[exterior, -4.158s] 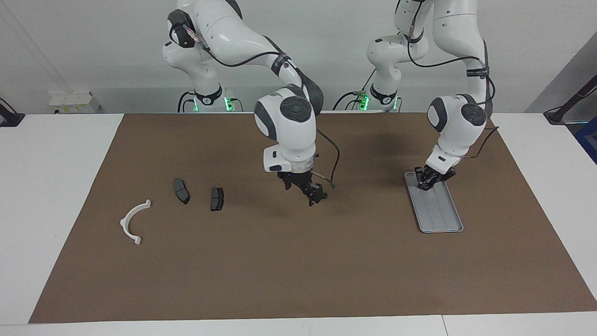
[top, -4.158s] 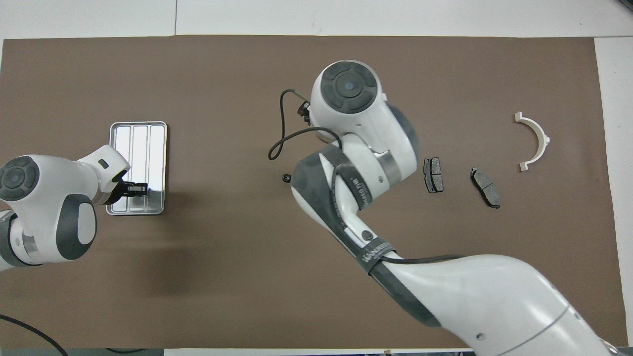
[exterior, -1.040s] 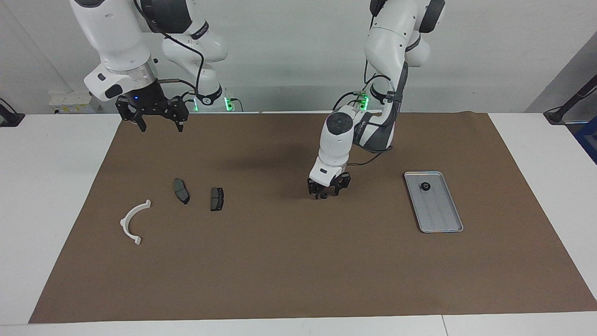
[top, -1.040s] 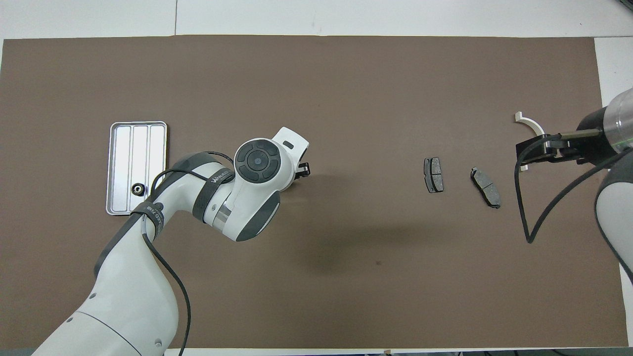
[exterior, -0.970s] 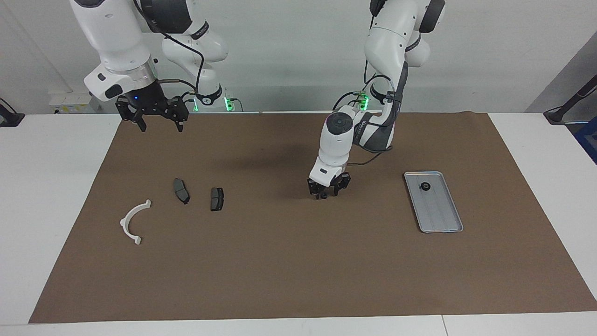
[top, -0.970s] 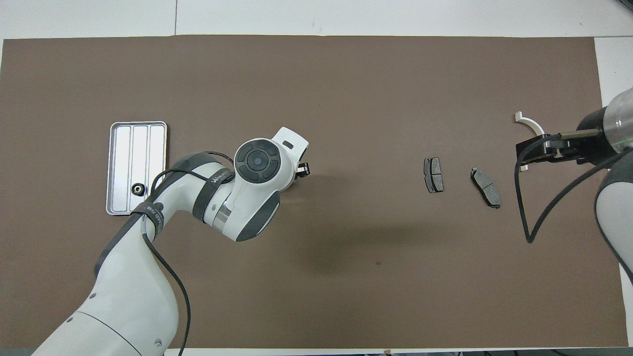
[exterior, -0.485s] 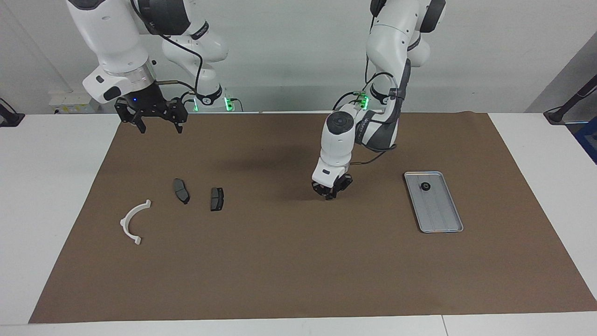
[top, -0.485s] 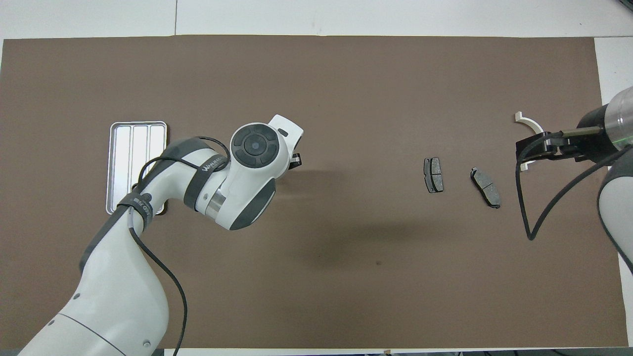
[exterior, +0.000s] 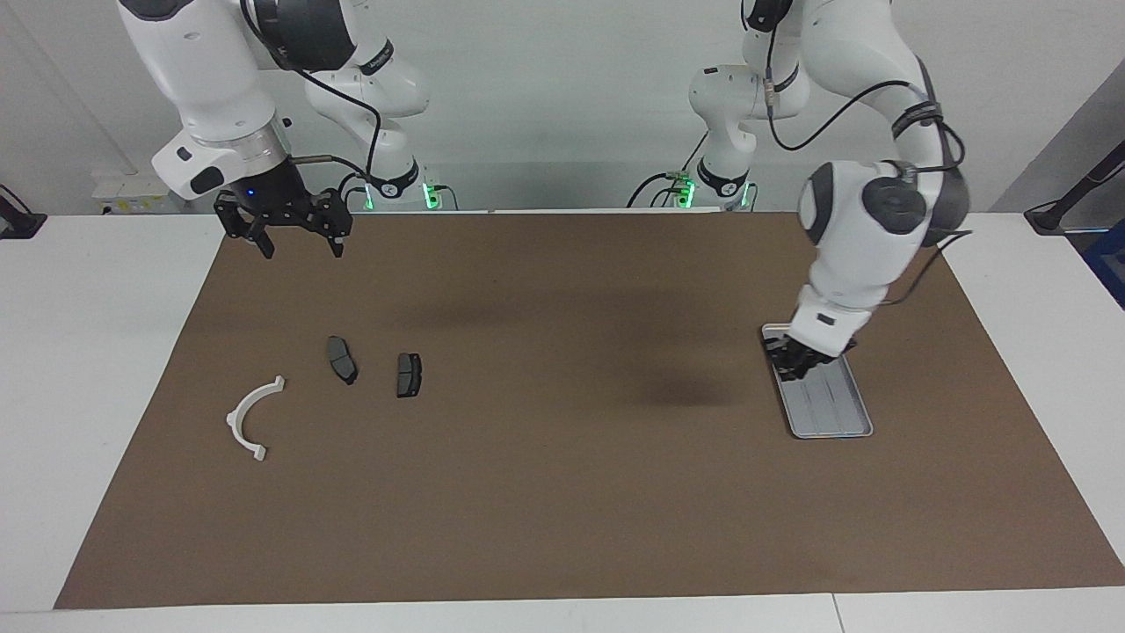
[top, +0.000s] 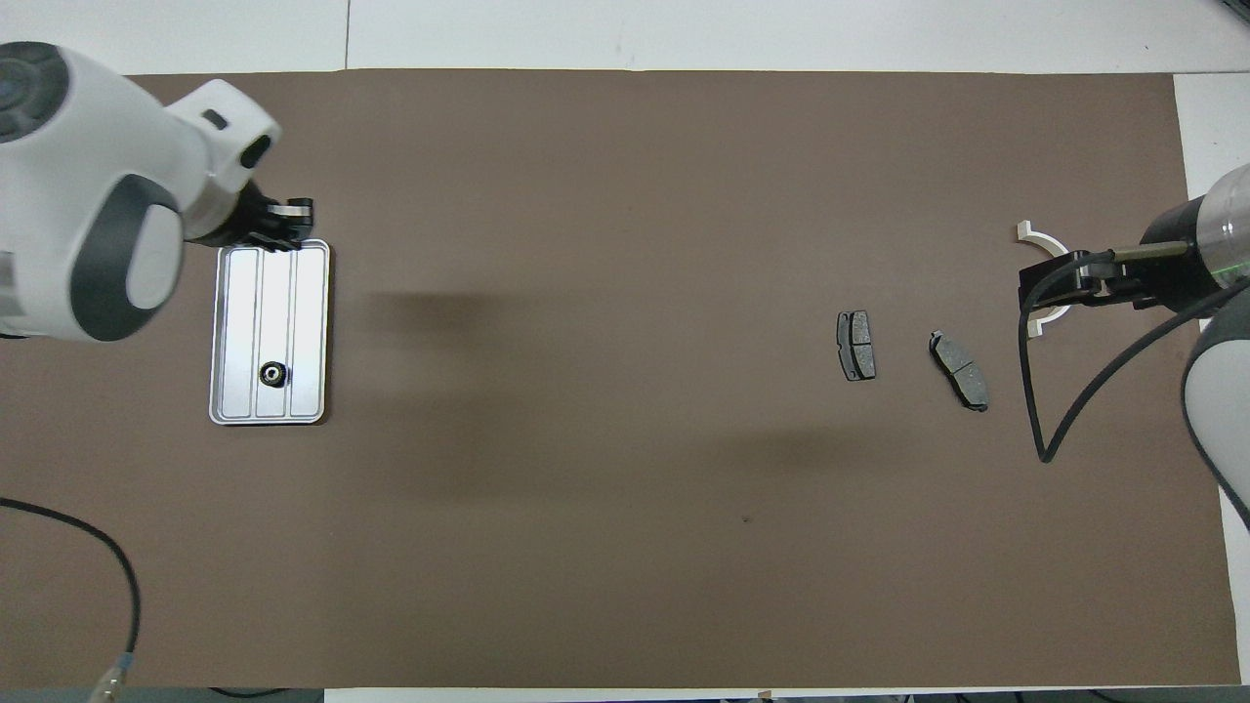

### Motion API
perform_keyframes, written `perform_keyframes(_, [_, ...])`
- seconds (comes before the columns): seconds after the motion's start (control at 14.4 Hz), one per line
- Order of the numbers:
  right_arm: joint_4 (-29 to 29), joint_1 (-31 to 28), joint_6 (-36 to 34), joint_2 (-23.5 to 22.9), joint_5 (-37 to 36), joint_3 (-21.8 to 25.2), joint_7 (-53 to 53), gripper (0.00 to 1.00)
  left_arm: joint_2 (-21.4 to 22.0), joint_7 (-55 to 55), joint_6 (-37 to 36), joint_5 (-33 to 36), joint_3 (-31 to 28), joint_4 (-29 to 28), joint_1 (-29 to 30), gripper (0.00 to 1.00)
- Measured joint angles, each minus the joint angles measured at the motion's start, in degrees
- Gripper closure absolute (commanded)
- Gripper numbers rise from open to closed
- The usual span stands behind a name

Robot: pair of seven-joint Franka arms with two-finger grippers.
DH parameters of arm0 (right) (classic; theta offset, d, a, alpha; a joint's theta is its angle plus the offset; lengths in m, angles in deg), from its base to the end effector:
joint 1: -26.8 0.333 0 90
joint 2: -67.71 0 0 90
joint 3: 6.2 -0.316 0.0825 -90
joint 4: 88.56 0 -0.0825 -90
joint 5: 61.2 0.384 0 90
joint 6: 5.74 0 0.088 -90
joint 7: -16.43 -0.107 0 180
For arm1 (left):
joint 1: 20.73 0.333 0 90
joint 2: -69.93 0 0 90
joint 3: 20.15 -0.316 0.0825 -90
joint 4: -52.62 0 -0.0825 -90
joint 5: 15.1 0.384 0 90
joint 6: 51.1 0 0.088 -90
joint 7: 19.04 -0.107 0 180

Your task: Pick bearing gear from pile to tray

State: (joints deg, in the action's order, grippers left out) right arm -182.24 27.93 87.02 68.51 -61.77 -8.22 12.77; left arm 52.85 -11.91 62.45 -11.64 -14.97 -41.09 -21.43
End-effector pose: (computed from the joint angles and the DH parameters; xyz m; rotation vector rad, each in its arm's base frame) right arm 0.5527 0.0295 0.6060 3.1310 -0.0132 -0.0023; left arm 0.6504 -0.0574 0.4497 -3.1168 -0.0057 -0.0819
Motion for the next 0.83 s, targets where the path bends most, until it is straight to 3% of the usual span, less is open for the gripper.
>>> perform_keyframes(0.14, [0.0, 0.0, 0.0, 0.0, 0.0, 0.31, 0.03, 0.0, -0.43, -8.42, 2.22, -0.49, -0.02, -1.49, 6.5, 1.0])
perform_keyframes(0.28, [0.0, 0.0, 0.0, 0.0, 0.0, 0.37, 0.03, 0.0, -1.38, -11.17, 7.61, -0.59, 0.03, -5.08, 8.75, 1.0])
perform_keyframes(0.49, [0.0, 0.0, 0.0, 0.0, 0.0, 0.39, 0.03, 0.0, -3.01, -10.72, 17.42, -0.59, 1.06, -11.79, 8.15, 1.0])
perform_keyframes(0.83, [0.0, 0.0, 0.0, 0.0, 0.0, 0.41, 0.03, 0.0, -3.9, -9.52, 22.5, -0.59, 1.31, -14.59, 6.97, 1.0])
